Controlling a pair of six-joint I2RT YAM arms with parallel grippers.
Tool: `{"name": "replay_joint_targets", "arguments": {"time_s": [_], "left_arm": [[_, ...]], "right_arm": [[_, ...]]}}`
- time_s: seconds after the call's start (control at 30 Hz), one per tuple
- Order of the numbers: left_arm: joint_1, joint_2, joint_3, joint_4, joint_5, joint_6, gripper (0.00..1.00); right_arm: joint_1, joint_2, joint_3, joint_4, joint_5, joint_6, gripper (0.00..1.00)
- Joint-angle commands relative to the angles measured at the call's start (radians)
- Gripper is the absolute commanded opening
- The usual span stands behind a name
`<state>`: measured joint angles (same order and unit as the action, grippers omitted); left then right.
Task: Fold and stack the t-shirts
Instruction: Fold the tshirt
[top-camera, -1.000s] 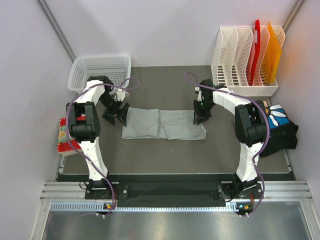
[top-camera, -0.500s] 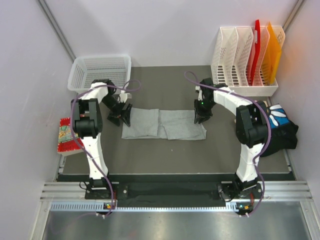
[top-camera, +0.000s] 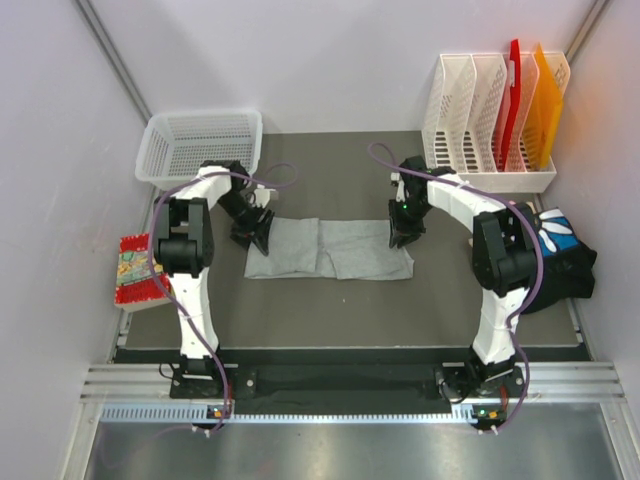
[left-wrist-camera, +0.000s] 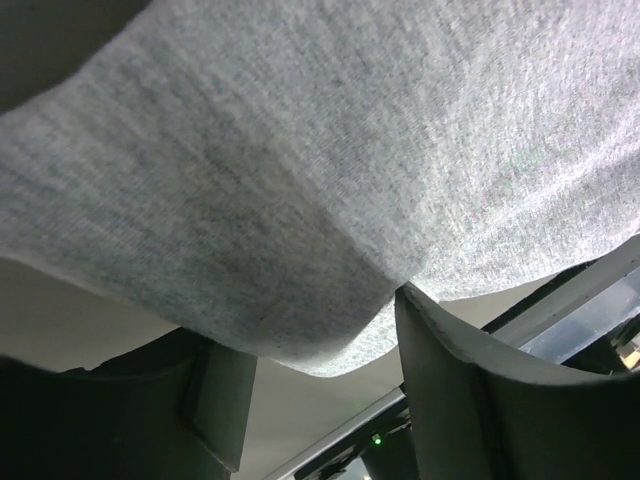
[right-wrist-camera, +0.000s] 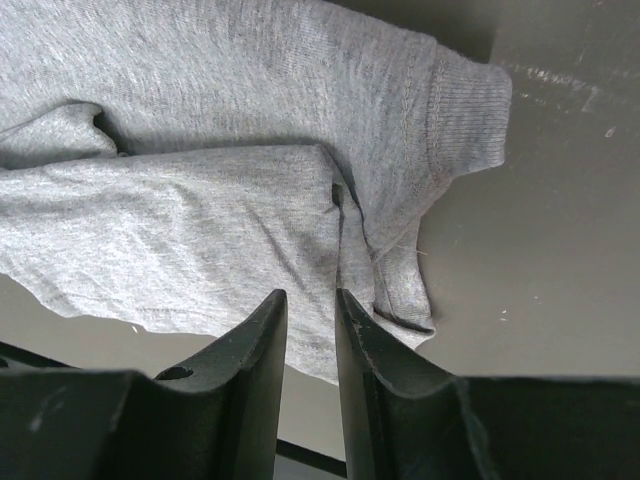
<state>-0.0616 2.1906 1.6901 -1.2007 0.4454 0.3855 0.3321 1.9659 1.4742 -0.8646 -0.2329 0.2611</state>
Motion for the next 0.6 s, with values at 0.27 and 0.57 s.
{"name": "replay_joint_targets", "arguments": {"time_s": [0.27, 0.57], "left_arm": [[0.005, -0.031, -0.040, 0.012, 0.018, 0.010, 0.63], [0.005, -0.014, -0.001, -0.022, 0.071, 0.015, 0.65]], "right_arm": [[0.010, -0.078, 0.009, 0.013, 0.006, -0.011, 0.26], [0.010, -0.081, -0.023, 0.030, 0.003, -0.006, 0.25]]}}
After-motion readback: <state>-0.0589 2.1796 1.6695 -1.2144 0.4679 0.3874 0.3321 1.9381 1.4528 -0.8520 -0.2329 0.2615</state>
